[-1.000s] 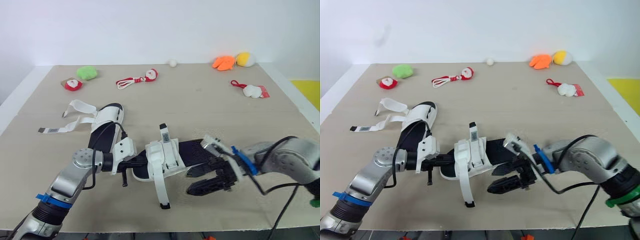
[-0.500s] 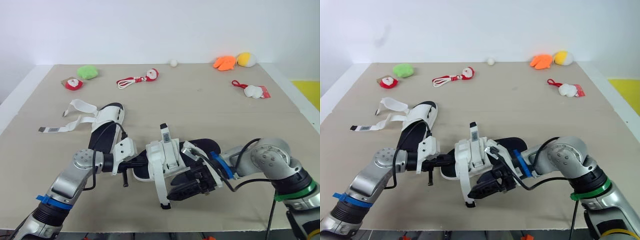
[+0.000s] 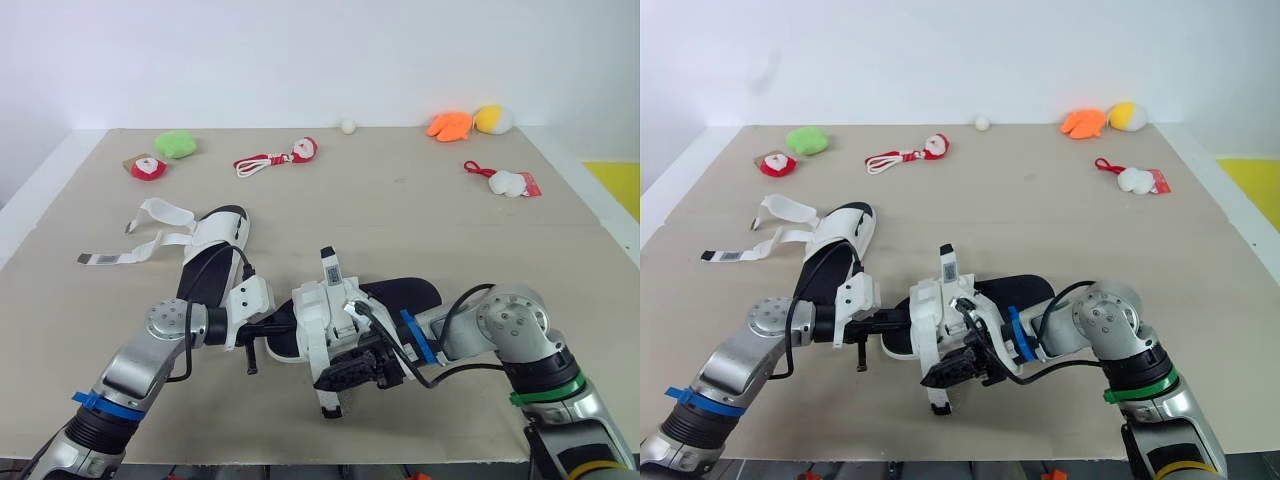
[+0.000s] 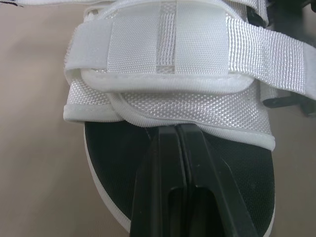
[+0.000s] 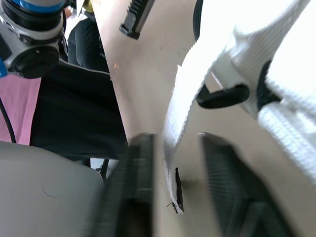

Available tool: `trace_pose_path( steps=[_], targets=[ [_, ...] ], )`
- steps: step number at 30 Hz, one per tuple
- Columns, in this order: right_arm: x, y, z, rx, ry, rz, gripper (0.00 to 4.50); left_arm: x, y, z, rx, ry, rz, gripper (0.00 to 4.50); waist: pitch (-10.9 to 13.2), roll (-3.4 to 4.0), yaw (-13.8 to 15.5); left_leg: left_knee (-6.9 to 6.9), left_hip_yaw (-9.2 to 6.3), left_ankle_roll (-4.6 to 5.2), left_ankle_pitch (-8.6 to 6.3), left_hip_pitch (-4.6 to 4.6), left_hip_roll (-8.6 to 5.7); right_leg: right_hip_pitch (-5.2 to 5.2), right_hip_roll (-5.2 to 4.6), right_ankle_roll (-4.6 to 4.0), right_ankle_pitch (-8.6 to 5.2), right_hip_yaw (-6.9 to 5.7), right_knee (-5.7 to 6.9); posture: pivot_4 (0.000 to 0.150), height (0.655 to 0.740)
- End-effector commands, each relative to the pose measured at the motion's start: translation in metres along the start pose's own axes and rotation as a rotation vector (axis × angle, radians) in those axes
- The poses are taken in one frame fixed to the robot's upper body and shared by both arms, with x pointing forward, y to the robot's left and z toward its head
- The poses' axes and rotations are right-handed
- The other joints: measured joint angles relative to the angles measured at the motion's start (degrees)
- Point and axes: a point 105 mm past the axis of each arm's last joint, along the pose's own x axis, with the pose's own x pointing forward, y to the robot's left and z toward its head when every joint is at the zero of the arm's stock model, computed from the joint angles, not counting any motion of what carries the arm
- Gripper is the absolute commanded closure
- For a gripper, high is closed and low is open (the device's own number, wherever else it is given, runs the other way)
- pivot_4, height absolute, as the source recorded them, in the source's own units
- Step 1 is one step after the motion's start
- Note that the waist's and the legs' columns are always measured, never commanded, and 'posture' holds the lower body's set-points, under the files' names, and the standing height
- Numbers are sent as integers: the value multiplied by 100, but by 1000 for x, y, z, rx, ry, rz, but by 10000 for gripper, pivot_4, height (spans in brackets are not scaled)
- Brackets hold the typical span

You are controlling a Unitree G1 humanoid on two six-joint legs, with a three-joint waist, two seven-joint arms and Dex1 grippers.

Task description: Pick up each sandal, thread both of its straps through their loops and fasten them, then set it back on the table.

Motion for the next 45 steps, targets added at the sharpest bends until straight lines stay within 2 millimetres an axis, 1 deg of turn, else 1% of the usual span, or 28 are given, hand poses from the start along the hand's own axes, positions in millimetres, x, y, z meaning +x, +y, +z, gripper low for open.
trace_pose_path(
  steps=[1, 3, 6, 7, 10, 19, 23, 31, 40, 45],
  targets=[
    [-10, 19, 11, -79, -18, 66, 44713, 7, -14, -28, -92, 86, -59, 45000, 0, 0, 0, 0, 0, 0, 0, 0, 0, -1, 0, 0, 0, 0, 0, 1500, 7400],
    [-14, 25, 20, -117, -23, 80, 44713, 7, -13, -28, -90, 87, -60, 45000, 0, 1, -2, 0, 0, 0, 0, 1, 0, -1, 1, 0, 2, 0, 0, 1500, 7400],
    [-21, 33, 39, -156, -41, 109, 44713, 7, -13, -27, -87, 86, -61, 45000, 0, 1, -6, 1, 1, 0, 1, 1, 0, -1, 1, 0, 6, 1, 0, 1500, 7400],
    [-22, 35, 43, -162, -41, 118, 44713, 8, -12, -27, -85, 86, -61, 45000, 0, 0, -5, 1, 0, 0, 1, 2, 0, -1, 1, 0, 7, 1, 0, 1500, 7400],
    [-25, 35, 58, -184, -75, 106, 44713, 7, -11, -26, -83, 85, -57, 45000, -1, -2, 2, 1, -1, 0, 1, 1, 0, 1, 1, 0, 7, -2, -1, 1500, 7400],
    [-24, 19, 88, -194, -134, 7, 44713, 8, -10, -25, -79, 81, -54, 45000, -1, -1, 4, 1, 0, 0, 1, -4, 0, -4, 0, 0, 8, -2, -2, 1500, 7400],
    [-27, 18, 100, -191, -167, 4, 44713, 7, -9, -25, -77, 82, -51, 45000, 0, 0, 2, 1, 2, 0, 1, -4, -1, -6, -1, 1, 9, 1, -2, 1500, 7400],
    [-24, 13, 96, -210, -129, -16, 44713, 8, -9, -25, -76, 79, -47, 45000, 0, 0, 4, 0, 0, 0, 1, -7, -1, -8, -1, 2, 8, -1, -3, 1500, 7400],
    [-21, 10, 81, -223, -70, -17, 44713, 8, -9, -25, -77, 78, -47, 45000, 0, 0, 4, 0, 0, -1, 1, -7, -1, -9, -1, 2, 8, -1, -3, 1500, 7400],
    [-20, 8, 77, -231, -56, -25, 44713, 8, -9, -25, -77, 77, -46, 45000, 0, -1, 4, 0, 0, -1, 1, -7, -1, -9, -2, 2, 8, -1, -3, 1500, 7400]
  ],
)
